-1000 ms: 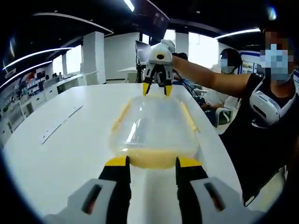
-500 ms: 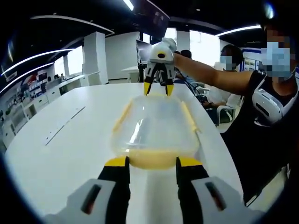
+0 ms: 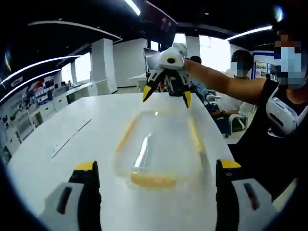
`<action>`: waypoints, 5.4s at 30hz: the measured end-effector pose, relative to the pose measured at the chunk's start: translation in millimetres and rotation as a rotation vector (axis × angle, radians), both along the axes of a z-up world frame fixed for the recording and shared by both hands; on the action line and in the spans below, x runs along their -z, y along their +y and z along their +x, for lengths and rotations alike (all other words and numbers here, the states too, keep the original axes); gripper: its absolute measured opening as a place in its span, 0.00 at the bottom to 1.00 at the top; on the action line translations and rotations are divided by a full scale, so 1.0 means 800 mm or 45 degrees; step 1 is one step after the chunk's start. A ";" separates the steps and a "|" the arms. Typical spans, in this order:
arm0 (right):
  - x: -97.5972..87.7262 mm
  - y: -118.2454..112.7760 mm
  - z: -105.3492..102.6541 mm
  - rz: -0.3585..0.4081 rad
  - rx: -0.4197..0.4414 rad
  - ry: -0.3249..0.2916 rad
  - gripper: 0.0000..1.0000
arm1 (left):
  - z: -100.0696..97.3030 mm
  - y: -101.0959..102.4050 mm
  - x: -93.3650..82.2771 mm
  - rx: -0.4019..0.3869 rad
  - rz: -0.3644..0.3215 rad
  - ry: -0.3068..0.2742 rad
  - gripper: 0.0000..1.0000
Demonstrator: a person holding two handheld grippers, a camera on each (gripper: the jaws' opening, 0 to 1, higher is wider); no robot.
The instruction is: Snap each plastic latch of the storage box into its locked position after aligning the lid with the box until every specified latch is closed and the lid sits flush.
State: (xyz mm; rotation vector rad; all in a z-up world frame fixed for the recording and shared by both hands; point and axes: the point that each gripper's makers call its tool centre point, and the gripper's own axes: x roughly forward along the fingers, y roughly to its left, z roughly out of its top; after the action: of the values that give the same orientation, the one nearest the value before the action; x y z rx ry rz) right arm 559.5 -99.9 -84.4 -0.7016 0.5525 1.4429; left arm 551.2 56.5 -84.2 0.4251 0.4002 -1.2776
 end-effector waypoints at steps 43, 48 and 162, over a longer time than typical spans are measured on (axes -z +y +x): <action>-0.050 0.058 -0.047 -0.324 -0.051 -0.072 1.00 | -0.021 -0.052 -0.040 0.022 0.699 0.018 1.00; -0.048 0.059 -0.045 -0.330 -0.034 -0.069 1.00 | -0.020 -0.050 -0.038 -0.001 0.704 0.023 1.00; 0.072 0.076 0.002 -0.510 0.045 -0.187 0.96 | 0.014 -0.062 0.068 -0.060 0.779 -0.006 0.95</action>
State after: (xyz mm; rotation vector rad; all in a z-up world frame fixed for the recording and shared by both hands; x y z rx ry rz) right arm 560.8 -39.4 -142.3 -1.0990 0.7437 1.2463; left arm 562.3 7.1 -138.7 0.9272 0.7966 -1.0909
